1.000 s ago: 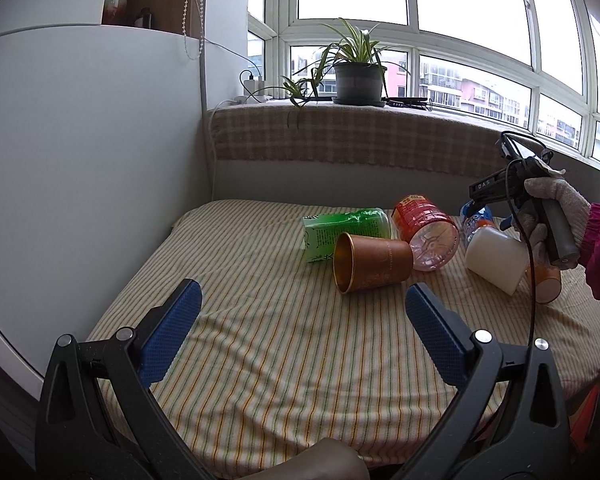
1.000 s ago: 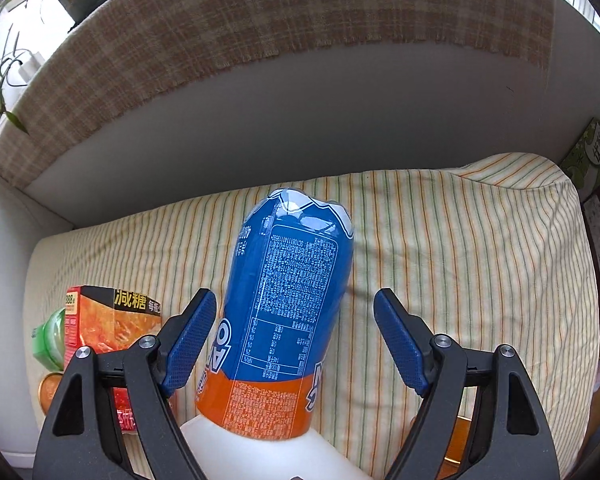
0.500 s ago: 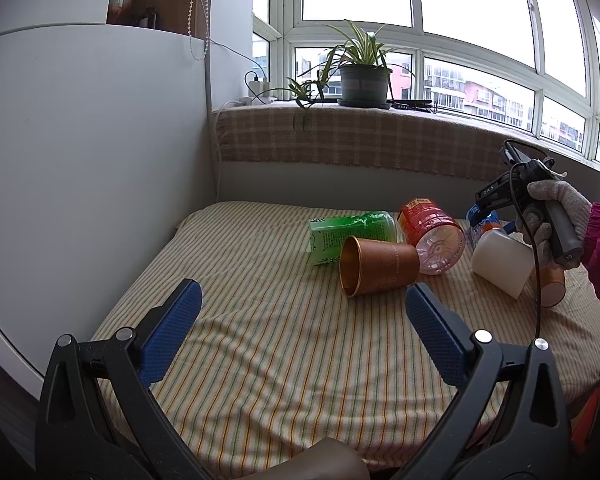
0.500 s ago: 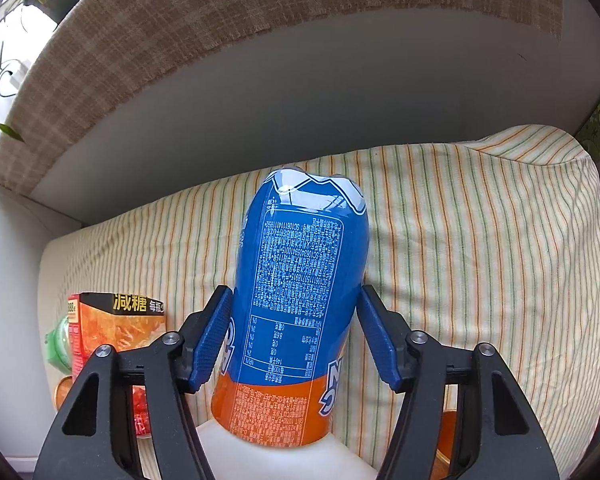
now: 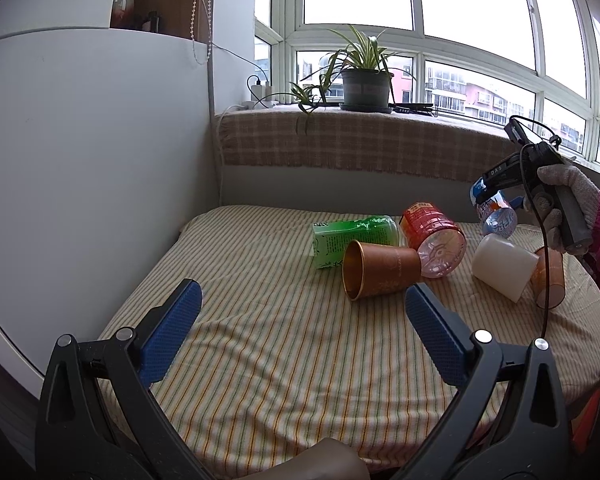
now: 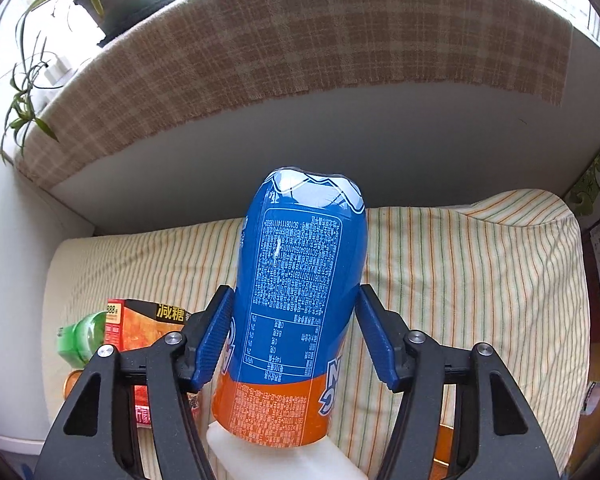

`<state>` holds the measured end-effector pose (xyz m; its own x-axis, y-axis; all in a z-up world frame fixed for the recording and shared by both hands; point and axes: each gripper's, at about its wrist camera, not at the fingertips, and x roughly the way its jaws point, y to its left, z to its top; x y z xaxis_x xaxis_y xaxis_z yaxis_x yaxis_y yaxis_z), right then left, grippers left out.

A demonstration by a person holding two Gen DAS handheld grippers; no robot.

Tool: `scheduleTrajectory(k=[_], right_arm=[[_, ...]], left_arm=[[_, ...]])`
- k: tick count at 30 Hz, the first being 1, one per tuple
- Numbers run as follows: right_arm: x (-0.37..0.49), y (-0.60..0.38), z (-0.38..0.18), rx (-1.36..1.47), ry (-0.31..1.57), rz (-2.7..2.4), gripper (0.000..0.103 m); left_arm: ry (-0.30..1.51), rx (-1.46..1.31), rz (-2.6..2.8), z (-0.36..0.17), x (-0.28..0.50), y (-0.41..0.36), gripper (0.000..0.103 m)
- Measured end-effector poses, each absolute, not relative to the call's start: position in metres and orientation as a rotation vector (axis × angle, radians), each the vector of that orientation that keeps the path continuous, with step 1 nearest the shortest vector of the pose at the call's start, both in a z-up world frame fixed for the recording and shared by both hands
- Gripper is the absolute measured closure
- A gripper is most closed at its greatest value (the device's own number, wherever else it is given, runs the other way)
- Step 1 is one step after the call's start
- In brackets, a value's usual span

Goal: Flip cup upright
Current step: 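Close the right tool around the blue-and-orange cup's body, then lift the cup with the right tool toward the left tool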

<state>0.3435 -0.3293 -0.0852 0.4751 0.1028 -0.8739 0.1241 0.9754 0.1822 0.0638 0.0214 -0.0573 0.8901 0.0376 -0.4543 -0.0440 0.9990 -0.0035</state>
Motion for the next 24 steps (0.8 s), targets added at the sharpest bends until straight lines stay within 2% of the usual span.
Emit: scheduleTrajectory(k=[6,13,24], right_arm=[[0.327,-0.322,-0.046,0.184,0.985,0.058,0.042],[0.278,-0.274,-0.006,-0.010,0.925,0.362,0.042],[0.192,-0.212,-0.045,-0.304,1.029,0.664,0.042]], left_arm=[[0.465,-0.001,0.038,-0.052,0.061,0.020,0.000],[0.475,-0.007,0.015,-0.044,0.062,0.024,0.000],[0.506,0.012,-0.025,-0.039,0.064,0.020,0.000]])
